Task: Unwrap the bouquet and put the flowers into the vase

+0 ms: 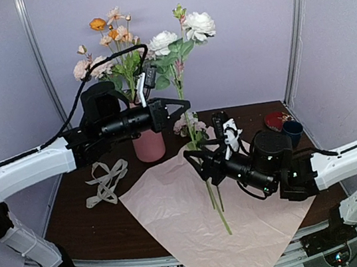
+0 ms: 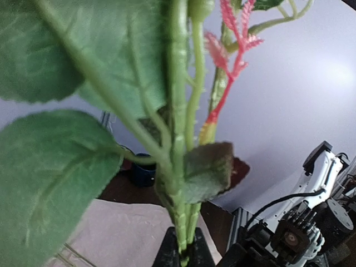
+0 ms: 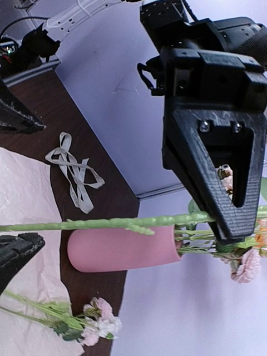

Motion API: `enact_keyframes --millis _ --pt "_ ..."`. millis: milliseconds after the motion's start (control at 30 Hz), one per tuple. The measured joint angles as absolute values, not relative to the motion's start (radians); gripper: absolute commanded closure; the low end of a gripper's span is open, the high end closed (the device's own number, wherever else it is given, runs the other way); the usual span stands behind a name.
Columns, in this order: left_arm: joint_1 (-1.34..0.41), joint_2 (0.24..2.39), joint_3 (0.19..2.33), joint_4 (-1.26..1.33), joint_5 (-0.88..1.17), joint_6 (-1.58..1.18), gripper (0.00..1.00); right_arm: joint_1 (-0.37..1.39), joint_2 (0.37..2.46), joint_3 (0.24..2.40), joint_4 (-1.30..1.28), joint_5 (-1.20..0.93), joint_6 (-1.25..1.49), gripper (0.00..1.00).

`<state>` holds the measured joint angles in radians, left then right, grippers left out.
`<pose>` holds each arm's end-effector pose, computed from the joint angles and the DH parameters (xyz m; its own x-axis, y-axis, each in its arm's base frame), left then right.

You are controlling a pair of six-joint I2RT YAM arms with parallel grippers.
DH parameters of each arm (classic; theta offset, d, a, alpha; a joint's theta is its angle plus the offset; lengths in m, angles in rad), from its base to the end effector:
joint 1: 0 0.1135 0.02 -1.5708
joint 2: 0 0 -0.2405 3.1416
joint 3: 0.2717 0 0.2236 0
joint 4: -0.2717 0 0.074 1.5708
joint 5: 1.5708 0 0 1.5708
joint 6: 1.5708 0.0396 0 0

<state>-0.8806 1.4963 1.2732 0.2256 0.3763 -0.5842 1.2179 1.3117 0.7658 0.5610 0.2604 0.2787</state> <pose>0.2029 -0.2686 0.3645 -0.5233 -0.1719 -0.8347 0.7943 0.2565 -0.5508 0.1084 0.2647 0.2871 -0.2200 0.1720 -0.9602 -0.7876 0.5494 0.2788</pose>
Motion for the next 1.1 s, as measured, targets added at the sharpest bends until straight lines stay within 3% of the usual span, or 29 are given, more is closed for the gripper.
enact_keyframes --millis 400,567,1100 --pt "-0.723 1.412 1.767 0.023 -0.113 -0.154 1.0 1.116 1.087 0.781 0.464 0.44 0.231 0.3" --pt "-0.613 1.456 1.86 0.027 -0.18 -0.101 1.0 1.053 1.073 0.738 0.444 0.451 0.259 0.3" --pt "-0.567 1.669 1.924 -0.026 -0.16 -0.044 1.0 1.015 1.074 0.693 0.435 0.437 0.3 0.3"
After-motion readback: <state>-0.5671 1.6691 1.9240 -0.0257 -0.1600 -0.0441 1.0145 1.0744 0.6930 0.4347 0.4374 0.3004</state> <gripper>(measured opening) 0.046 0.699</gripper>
